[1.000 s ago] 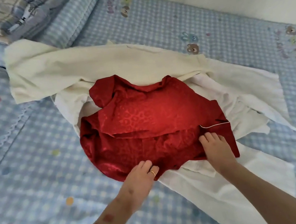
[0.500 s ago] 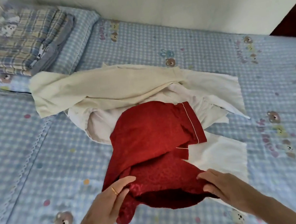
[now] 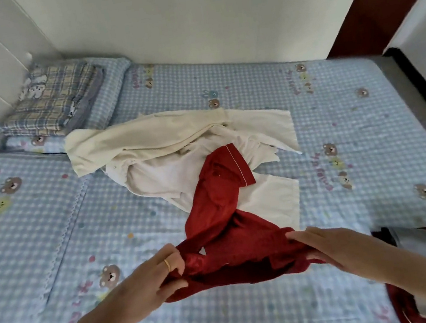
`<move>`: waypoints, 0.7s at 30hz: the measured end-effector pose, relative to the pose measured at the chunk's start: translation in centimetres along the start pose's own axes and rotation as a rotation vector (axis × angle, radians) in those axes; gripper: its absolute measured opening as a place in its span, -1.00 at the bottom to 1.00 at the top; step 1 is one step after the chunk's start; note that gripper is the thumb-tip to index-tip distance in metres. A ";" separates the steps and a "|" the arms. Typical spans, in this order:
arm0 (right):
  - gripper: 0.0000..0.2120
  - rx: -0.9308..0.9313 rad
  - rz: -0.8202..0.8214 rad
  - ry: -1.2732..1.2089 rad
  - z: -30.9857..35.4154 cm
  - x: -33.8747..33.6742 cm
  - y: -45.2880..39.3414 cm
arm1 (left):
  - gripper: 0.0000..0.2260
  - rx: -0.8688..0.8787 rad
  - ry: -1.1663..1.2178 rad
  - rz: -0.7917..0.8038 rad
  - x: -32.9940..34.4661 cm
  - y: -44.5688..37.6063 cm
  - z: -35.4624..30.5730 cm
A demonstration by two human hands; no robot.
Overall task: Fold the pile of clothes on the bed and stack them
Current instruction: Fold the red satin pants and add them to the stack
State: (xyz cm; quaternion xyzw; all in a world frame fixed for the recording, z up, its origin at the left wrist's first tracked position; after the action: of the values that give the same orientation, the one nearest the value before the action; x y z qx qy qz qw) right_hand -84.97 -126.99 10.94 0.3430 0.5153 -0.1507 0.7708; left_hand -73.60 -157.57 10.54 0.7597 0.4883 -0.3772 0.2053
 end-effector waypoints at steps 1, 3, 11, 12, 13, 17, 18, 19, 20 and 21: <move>-0.50 0.012 -0.032 0.003 -0.3 -0.8 1.0 | -0.74 0.015 0.007 -0.017 -0.3 0.0 -0.9; -0.40 0.017 -0.121 -0.026 -1.1 -2.7 3.7 | -0.80 0.014 0.013 -0.070 -1.3 0.0 -3.1; -0.72 -0.211 -0.275 0.020 -0.3 -9.0 10.0 | -0.85 0.007 -0.081 -0.239 -6.0 0.1 -8.5; -0.88 -0.233 -0.294 0.004 -0.2 -9.7 10.5 | -0.83 -0.009 -0.109 -0.243 -6.3 0.2 -8.9; -0.91 -0.233 -0.298 -0.003 -0.4 -10.1 10.8 | -0.82 -0.024 -0.132 -0.247 -6.6 0.3 -9.2; -0.78 -0.199 -0.298 -0.048 -1.3 -10.9 12.0 | -0.88 -0.091 -0.135 -0.307 -7.5 0.4 -10.4; -0.76 -0.175 -0.323 -0.098 -1.7 -11.3 12.4 | -0.89 -0.104 -0.117 -0.338 -7.6 0.4 -11.0; -0.74 -0.137 -0.361 -0.144 -2.3 -11.9 12.9 | -0.88 -0.111 -0.086 -0.369 -7.5 0.3 -11.6; -0.74 -0.093 -0.401 -0.184 -3.1 -12.5 13.4 | -0.86 -0.116 -0.051 -0.397 -7.2 0.1 -12.4; -0.76 -0.042 -0.436 -0.223 -4.0 -13.0 13.8 | -0.86 -0.118 -0.016 -0.417 -6.6 -0.3 -13.1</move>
State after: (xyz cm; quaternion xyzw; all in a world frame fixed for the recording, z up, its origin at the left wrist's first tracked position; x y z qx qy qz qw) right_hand -85.13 -115.91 26.89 0.1890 0.4918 -0.3397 0.7791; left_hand -70.56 -152.43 23.93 0.6257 0.6548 -0.3881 0.1708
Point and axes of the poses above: each hand's wrist, its own y-axis away from the middle knuckle, its own x-axis out of the palm, z = x × y, the point moved 6 cm from there along -y, towards the middle knuckle, and after that the axes turned 9 degrees about x, right-handed, at the moved point
